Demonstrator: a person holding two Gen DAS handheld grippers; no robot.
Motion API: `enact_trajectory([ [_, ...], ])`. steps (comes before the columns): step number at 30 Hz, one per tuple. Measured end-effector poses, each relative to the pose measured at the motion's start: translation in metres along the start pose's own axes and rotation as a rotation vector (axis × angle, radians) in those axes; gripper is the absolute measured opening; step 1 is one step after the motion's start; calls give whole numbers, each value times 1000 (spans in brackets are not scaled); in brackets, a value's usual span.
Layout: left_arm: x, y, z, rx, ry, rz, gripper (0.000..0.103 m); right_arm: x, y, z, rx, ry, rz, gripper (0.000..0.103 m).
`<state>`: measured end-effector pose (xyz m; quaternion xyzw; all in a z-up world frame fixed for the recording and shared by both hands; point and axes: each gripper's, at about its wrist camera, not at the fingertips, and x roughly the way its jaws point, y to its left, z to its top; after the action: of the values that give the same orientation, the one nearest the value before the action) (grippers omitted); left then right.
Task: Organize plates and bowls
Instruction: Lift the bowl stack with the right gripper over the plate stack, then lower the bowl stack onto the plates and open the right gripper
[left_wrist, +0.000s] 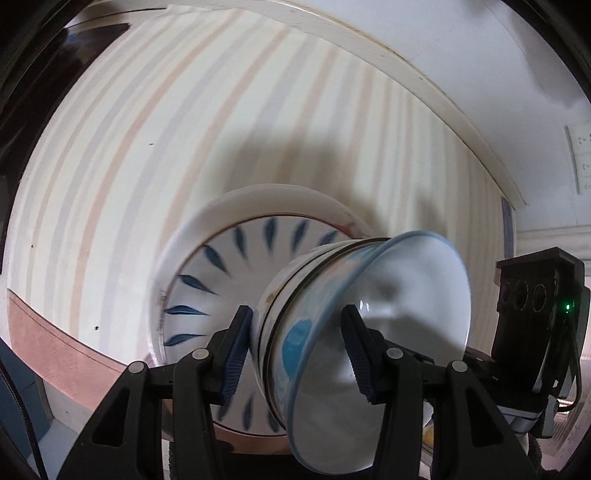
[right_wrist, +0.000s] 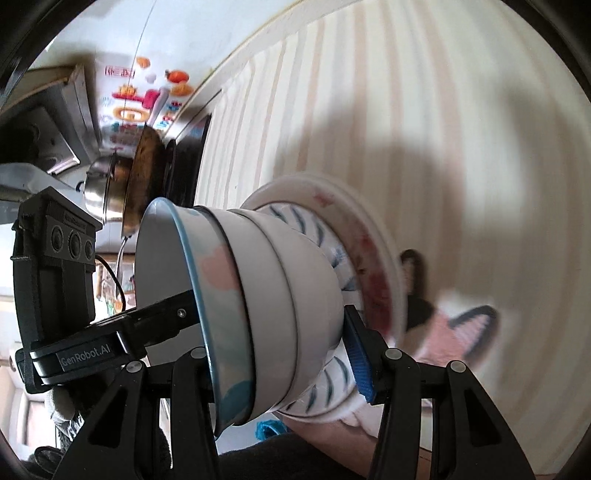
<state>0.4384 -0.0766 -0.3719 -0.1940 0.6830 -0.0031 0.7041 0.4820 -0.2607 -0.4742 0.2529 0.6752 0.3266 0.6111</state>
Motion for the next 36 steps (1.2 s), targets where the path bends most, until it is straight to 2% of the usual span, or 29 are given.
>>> enact_trajectory([
  [7, 2, 14, 3, -14, -1, 4, 45, 26, 11, 6, -3, 27, -8, 53],
  [24, 1, 23, 2, -22, -3, 3, 46, 33, 20, 15, 14, 22, -39, 53],
  [29, -14, 15, -3, 17, -54, 54, 46, 31, 23, 12, 13, 30, -70, 55],
  [34, -39, 5, -12, 77, -122, 131, 48, 16, 41, 5, -48, -13, -142, 57],
  [35, -44, 6, -13, 87, -133, 138, 48, 10, 47, 3, -63, -29, -154, 60],
  [36, -49, 6, -15, 98, -138, 141, 48, 3, 54, 1, -83, -48, -181, 66],
])
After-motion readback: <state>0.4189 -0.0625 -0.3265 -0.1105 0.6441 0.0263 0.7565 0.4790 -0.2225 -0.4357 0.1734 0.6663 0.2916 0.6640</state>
